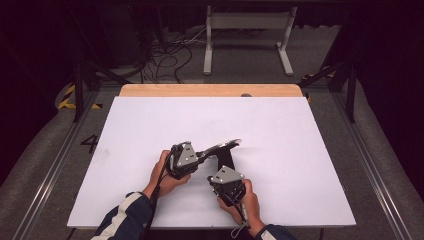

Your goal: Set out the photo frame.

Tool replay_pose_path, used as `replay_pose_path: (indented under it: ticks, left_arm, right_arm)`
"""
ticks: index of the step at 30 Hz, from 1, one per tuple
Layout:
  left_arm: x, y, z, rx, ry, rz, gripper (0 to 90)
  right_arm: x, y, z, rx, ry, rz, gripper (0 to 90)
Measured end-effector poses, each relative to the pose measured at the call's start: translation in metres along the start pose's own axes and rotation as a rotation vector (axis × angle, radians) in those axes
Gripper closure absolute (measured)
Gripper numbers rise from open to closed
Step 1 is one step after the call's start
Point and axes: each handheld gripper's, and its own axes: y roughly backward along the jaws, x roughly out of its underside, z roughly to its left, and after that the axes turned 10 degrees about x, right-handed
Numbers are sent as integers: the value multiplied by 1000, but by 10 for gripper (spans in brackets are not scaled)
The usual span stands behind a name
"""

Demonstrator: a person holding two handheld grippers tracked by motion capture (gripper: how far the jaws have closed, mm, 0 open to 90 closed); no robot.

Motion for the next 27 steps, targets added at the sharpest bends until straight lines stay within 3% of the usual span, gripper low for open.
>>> replay_pose_path:
  ticks: [14, 17, 27]
  left_arm:
    - [-2, 1, -4, 11, -18, 15, 805]
    - [-3, 0, -5, 12, -26, 17, 805]
    - [-5, 1, -10, 23, -45, 25, 805]
  right_arm:
    - [5, 4, -19, -39, -61, 20, 900]
    - [8, 5, -22, -33, -46, 14, 900]
    - [11, 8, -32, -34, -61, 20, 900]
